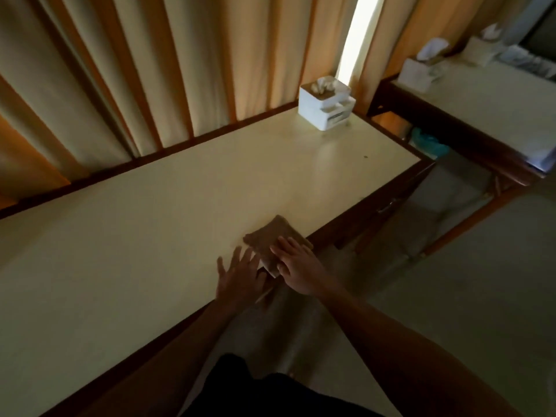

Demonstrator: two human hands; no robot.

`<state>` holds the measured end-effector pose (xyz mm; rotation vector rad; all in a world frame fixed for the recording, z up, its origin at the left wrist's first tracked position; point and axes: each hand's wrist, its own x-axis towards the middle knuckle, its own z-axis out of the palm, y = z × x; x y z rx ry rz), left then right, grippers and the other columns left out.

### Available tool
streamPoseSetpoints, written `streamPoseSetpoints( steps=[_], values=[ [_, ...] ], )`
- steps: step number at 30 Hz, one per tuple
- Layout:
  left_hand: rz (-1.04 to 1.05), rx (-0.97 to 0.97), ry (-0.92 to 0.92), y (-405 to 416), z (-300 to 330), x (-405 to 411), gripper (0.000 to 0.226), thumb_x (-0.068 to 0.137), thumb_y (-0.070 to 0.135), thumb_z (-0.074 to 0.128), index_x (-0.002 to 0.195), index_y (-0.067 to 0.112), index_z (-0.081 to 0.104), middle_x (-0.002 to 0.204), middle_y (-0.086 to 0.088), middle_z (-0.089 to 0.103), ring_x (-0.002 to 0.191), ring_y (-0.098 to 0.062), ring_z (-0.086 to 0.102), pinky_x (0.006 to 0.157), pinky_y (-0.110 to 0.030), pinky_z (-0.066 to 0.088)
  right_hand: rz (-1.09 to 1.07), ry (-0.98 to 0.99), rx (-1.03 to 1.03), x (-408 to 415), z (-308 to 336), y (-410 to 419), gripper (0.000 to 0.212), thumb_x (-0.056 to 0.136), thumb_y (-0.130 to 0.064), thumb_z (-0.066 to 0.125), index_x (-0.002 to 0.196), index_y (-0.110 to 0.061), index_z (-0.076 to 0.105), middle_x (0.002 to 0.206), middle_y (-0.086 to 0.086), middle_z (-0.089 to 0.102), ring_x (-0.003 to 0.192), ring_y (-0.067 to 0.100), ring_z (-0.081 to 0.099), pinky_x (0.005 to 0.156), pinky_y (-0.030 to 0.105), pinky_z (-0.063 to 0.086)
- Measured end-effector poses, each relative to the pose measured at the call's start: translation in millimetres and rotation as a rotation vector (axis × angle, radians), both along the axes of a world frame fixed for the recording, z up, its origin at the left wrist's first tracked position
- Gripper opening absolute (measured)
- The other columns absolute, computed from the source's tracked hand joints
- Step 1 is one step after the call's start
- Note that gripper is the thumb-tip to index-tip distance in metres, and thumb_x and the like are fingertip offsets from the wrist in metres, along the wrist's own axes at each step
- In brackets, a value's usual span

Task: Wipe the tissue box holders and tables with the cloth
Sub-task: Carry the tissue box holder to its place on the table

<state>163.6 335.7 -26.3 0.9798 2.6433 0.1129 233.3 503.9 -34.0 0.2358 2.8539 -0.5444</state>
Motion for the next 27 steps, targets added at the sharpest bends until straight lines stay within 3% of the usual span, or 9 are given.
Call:
streamPoseSetpoints(
  steps=[8, 14, 16, 19, 27],
  values=[
    [-0.180, -0.039, -0.005, 88, 2, -14, 0.059, 0.104, 0.048, 0.025, 0.156, 0.022, 0.016, 0.165, 0.001, 0.008, 0.152, -0.022, -0.002, 0.117, -0.062, 0.003, -0.119, -0.051, 0.024, 10, -3, 84, 0.053, 0.108, -0.038, 0.029, 0.159, -0.034, 0.014, 0.168, -0.004, -0.003, 0.154, 0.017, -0.006, 0.122, 0.049, -0.001],
    [-0.219, -0.006, 0.077, 175, -9, -41, 0.059, 0.103, 0.047, 0.031, 0.154, 0.018, 0.025, 0.163, -0.001, 0.017, 0.152, -0.021, 0.004, 0.115, -0.061, 0.006, -0.132, -0.097, 0.069, -14, -8, 169, 0.054, 0.108, -0.040, 0.024, 0.159, -0.037, 0.003, 0.166, -0.008, -0.013, 0.153, 0.014, -0.013, 0.121, 0.050, -0.007],
    [-0.241, 0.001, 0.091, 205, -11, -50, 0.057, 0.100, 0.046, 0.033, 0.147, 0.015, 0.042, 0.157, -0.005, 0.034, 0.149, -0.024, 0.020, 0.112, -0.064, 0.017, -0.127, -0.115, 0.087, -18, -12, 201, 0.055, 0.108, -0.043, 0.020, 0.158, -0.038, -0.003, 0.164, -0.010, -0.019, 0.152, 0.013, -0.018, 0.121, 0.049, -0.009],
    [-0.303, 0.016, 0.114, 251, -16, -64, 0.061, 0.087, 0.046, 0.033, 0.120, 0.010, 0.070, 0.130, -0.012, 0.064, 0.128, -0.029, 0.054, 0.096, -0.067, 0.041, -0.130, -0.119, 0.134, -26, -13, 248, 0.057, 0.104, -0.052, 0.008, 0.156, -0.039, -0.010, 0.162, -0.010, -0.026, 0.149, 0.010, -0.024, 0.121, 0.046, -0.012],
    [-0.319, 0.112, 0.110, 337, -22, -88, 0.063, 0.089, 0.045, 0.033, 0.120, 0.002, 0.067, 0.127, -0.021, 0.063, 0.127, -0.032, 0.055, 0.102, -0.063, 0.038, -0.145, -0.120, 0.135, -58, -18, 331, 0.063, 0.089, -0.059, -0.006, 0.149, -0.044, -0.019, 0.157, -0.012, -0.031, 0.146, 0.007, -0.027, 0.119, 0.043, -0.012]
  ],
)
